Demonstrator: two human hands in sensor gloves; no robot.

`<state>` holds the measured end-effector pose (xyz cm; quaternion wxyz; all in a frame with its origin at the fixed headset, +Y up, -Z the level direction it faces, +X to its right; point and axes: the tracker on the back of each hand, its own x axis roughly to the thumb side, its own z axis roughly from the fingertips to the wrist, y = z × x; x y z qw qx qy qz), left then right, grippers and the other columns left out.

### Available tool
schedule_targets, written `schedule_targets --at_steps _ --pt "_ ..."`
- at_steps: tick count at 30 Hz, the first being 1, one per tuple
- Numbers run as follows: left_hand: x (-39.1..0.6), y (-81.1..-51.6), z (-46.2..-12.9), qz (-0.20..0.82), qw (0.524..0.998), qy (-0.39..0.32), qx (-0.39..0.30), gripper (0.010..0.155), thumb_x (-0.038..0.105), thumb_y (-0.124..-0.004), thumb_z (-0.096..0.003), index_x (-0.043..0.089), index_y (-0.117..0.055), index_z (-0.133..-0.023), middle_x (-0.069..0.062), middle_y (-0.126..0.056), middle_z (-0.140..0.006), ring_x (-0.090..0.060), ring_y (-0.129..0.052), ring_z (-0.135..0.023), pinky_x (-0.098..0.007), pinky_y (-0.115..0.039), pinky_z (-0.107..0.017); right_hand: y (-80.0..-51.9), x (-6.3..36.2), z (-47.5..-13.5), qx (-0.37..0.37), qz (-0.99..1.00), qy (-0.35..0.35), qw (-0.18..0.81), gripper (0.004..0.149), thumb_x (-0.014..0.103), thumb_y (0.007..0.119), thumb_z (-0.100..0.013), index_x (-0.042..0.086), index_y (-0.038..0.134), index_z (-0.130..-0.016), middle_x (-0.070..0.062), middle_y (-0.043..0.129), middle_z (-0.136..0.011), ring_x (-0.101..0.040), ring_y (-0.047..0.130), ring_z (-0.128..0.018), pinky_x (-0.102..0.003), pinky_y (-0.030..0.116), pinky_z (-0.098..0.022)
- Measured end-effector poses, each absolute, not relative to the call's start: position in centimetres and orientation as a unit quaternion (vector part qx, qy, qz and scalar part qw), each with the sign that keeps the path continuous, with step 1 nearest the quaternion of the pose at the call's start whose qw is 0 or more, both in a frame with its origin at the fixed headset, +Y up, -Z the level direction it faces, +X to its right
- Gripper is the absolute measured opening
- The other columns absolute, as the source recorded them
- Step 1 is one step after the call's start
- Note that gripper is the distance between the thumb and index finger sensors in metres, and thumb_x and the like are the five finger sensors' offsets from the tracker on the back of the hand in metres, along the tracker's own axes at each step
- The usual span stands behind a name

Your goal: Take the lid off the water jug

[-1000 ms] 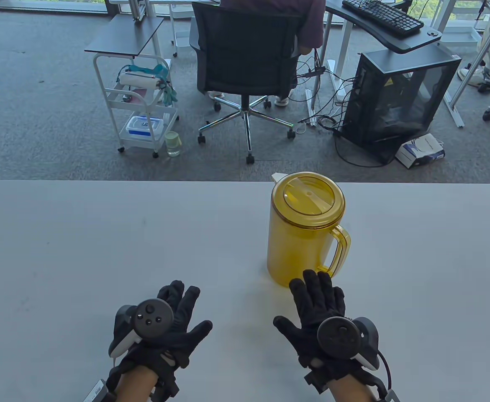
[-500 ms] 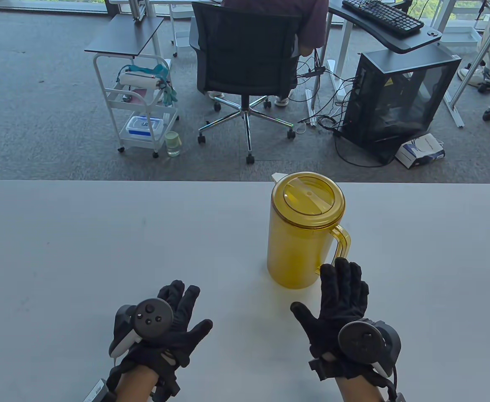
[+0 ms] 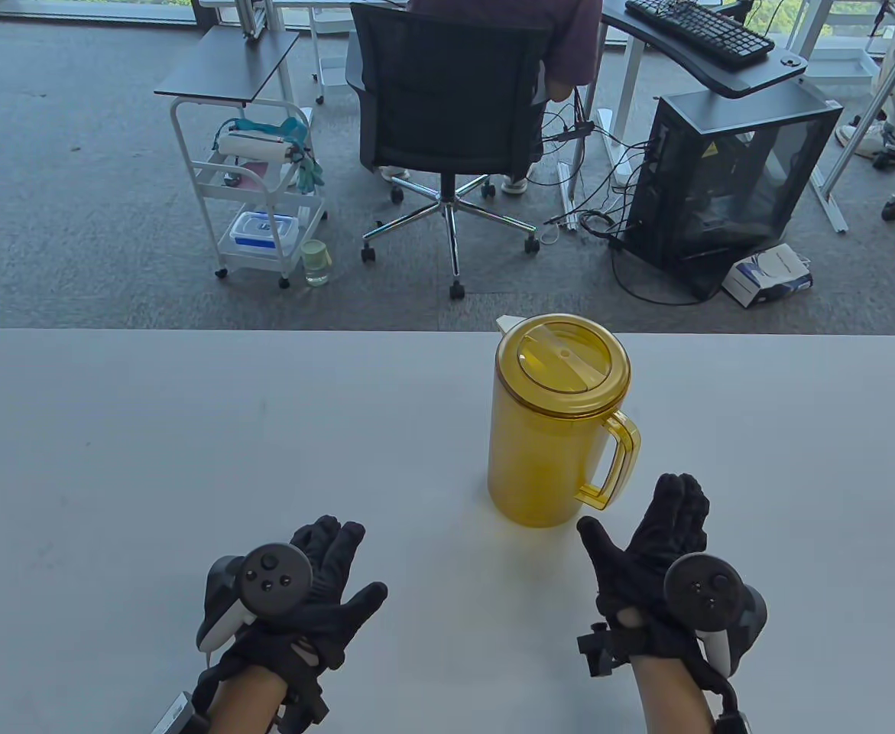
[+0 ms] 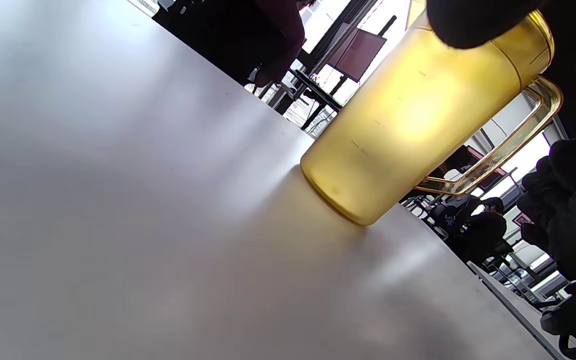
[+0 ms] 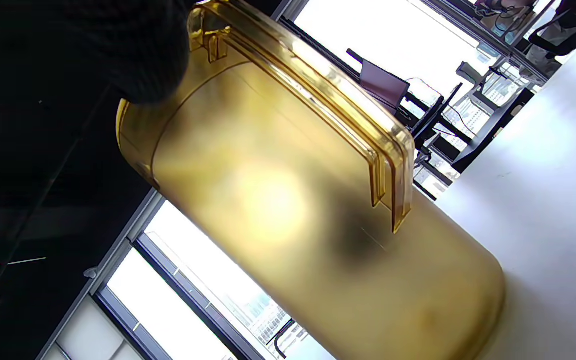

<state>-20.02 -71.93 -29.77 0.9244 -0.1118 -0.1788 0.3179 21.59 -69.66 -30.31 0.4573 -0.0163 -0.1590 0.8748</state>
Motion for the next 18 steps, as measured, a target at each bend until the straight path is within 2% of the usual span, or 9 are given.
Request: schedule_targets --at_steps 2,6,9,11,13,15,18 --pt "-20.1 -72.0 -29.8 0.318 0.924 -0.178 -0.113 0.089 0.069 -0.062 -0.055 0.014 -0.028 -0.116 -0.033 -0.021 -0.12 -0.063 -0.021 -0.105 -0.077 -0.034 -0.063 -69.9 21.8 -31.4 -0.031 0.857 -0.138 0.496 0.109 0.061 0.075 -0.051 -0.005 0.006 -0.104 -0.035 0.002 -0.106 -0.061 0.004 -0.095 -0.075 0.018 -0.06" --pt "-19.9 -72.0 -29.8 0.321 0.922 -0.181 -0.118 0.089 0.069 -0.062 -0.0551 0.014 -0.028 -0.116 -0.033 -0.023 -0.121 -0.063 -0.023 -0.105 -0.077 -0.035 -0.063 -70.3 21.9 -33.6 -0.051 0.82 -0.163 0.546 0.104 0.055 0.079 -0.05 -0.005 0.015 -0.105 -0.034 0.012 -0.108 -0.063 0.016 -0.097 -0.074 0.026 -0.061" --pt "-19.9 -72.0 -29.7 0.319 0.922 -0.183 -0.122 0.089 0.069 -0.062 -0.0551 0.014 -0.028 -0.116 -0.033 -0.023 -0.12 -0.063 -0.023 -0.105 -0.077 -0.034 -0.063 -70.4 22.0 -34.7 -0.051 0.778 -0.207 0.591 0.094 0.051 0.085 -0.048 -0.003 0.035 -0.106 -0.03 0.036 -0.109 -0.061 0.045 -0.097 -0.073 0.04 -0.061" --pt "-19.8 -72.0 -29.8 0.32 0.921 -0.184 -0.123 0.089 0.069 -0.062 -0.0552 0.014 -0.028 -0.116 -0.033 -0.023 -0.12 -0.063 -0.023 -0.105 -0.077 -0.034 -0.063 -70.8 22.1 -35.2 -0.076 0.704 -0.246 0.662 0.081 0.045 0.09 -0.046 0.002 0.051 -0.102 -0.023 0.056 -0.104 -0.053 0.064 -0.092 -0.07 0.049 -0.061" --pt "-19.8 -72.0 -29.8 0.323 0.92 -0.185 -0.123 0.089 0.069 -0.062 -0.0552 0.014 -0.028 -0.116 -0.033 -0.023 -0.121 -0.063 -0.023 -0.105 -0.077 -0.033 -0.063 -71.3 22.2 -36.1 -0.085 0.636 -0.232 0.731 0.062 0.037 0.093 -0.044 0.009 0.068 -0.093 -0.016 0.076 -0.093 -0.044 0.079 -0.083 -0.069 0.055 -0.06" --pt "-19.8 -72.0 -29.8 0.326 0.918 -0.187 -0.125 0.089 0.069 -0.061 -0.0552 0.014 -0.028 -0.116 -0.033 -0.023 -0.121 -0.063 -0.023 -0.105 -0.078 -0.033 -0.063 -71.2 22.1 -36.5 -0.075 0.636 -0.227 0.734 0.051 0.034 0.093 -0.045 0.012 0.074 -0.087 -0.011 0.083 -0.084 -0.04 0.082 -0.076 -0.071 0.053 -0.06" --pt "-19.8 -72.0 -29.7 0.334 0.914 -0.189 -0.129 0.089 0.069 -0.061 -0.0552 0.014 -0.028 -0.116 -0.033 -0.022 -0.12 -0.064 -0.023 -0.105 -0.078 -0.033 -0.063 -71.2 21.8 -36.4 -0.047 0.644 -0.244 0.723 0.045 0.034 0.092 -0.045 0.014 0.074 -0.082 -0.007 0.084 -0.075 -0.035 0.086 -0.065 -0.068 0.058 -0.058"
